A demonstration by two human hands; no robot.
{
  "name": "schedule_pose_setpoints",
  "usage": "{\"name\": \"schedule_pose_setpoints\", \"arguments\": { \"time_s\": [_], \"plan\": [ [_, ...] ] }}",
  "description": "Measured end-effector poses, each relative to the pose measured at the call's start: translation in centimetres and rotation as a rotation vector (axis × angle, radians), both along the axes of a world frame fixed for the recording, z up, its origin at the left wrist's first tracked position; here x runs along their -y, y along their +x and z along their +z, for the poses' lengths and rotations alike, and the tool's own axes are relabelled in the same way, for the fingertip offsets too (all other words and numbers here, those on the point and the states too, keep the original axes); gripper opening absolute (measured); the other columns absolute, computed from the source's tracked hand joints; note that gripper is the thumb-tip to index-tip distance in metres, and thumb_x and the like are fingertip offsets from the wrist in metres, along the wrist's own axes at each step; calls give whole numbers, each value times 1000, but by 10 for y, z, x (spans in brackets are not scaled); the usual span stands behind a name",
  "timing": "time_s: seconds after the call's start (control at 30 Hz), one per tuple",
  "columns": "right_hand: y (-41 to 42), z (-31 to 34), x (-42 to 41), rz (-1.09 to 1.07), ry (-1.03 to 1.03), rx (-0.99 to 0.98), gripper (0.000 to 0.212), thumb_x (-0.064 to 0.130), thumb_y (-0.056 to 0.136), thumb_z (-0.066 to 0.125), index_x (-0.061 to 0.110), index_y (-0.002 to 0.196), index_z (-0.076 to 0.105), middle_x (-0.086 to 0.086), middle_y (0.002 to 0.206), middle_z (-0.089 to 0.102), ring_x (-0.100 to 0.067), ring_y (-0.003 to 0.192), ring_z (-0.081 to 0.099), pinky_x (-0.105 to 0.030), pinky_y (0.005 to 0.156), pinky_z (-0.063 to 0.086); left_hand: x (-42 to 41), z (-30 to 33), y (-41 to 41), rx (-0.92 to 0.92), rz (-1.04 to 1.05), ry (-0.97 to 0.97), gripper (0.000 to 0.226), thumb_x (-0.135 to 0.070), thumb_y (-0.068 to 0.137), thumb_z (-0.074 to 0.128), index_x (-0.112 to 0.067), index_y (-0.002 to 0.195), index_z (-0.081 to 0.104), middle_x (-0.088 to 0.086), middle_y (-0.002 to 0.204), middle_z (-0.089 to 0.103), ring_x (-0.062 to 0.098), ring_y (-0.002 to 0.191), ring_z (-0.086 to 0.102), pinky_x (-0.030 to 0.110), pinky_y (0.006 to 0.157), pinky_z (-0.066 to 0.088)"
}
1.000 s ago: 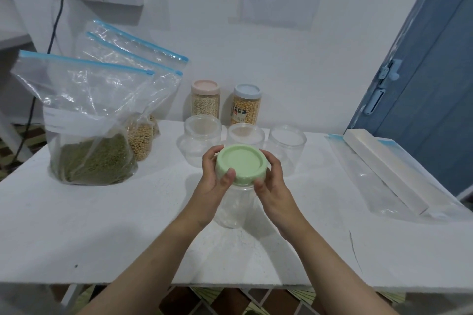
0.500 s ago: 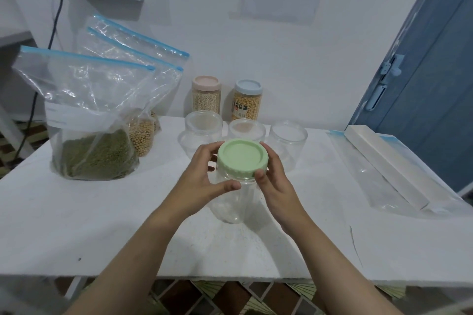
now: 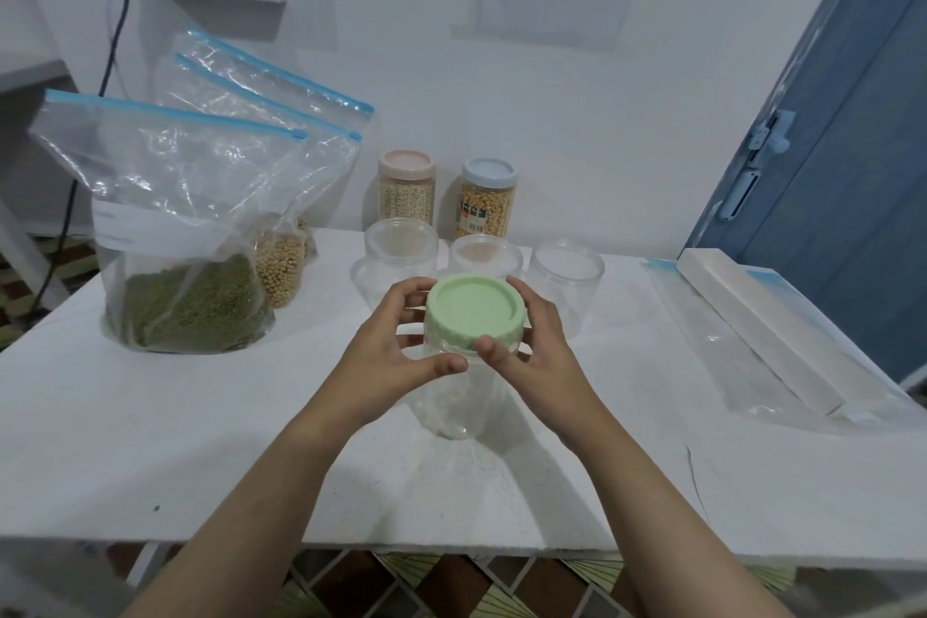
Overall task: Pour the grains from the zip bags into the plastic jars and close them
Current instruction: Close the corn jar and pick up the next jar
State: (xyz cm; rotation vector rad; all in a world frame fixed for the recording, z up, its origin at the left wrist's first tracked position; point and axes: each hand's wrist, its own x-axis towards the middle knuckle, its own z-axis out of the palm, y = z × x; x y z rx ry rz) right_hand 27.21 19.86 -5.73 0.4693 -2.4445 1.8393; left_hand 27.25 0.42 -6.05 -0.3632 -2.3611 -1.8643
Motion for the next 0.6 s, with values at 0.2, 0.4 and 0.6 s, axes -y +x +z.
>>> {"name": "schedule_pose_setpoints", "arguments": {
  "time_s": [0.2, 0.4, 0.6],
  "plan": [
    [0, 4, -17, 47, -19, 38, 43, 50, 89, 53, 46, 131, 44, 16, 137, 49, 1, 117, 57, -22, 97, 49, 0, -1, 0, 12, -13, 35, 79, -36, 57, 86, -41, 125, 46, -17, 125, 55, -8, 114, 53, 25, 98, 49],
    [1, 13, -8, 55, 139, 0, 61, 78, 71, 64, 71, 122, 32, 31, 133, 34, 14, 122, 41, -18, 100, 43, -1, 1, 1, -2, -44, 48, 77, -31, 62, 85, -42, 125, 42, -12, 123, 55, -6, 115, 54, 17, 92, 49],
    [-3, 19, -7, -19, 62, -55, 63, 67, 65, 77, 68, 116, 40, 29, 129, 40, 18, 114, 44, -24, 102, 43, -3, -2, 1, -33, -41, 41, 79, -36, 66, 88, -55, 126, 40, -14, 123, 55, -2, 117, 54, 21, 96, 48]
  ]
}}
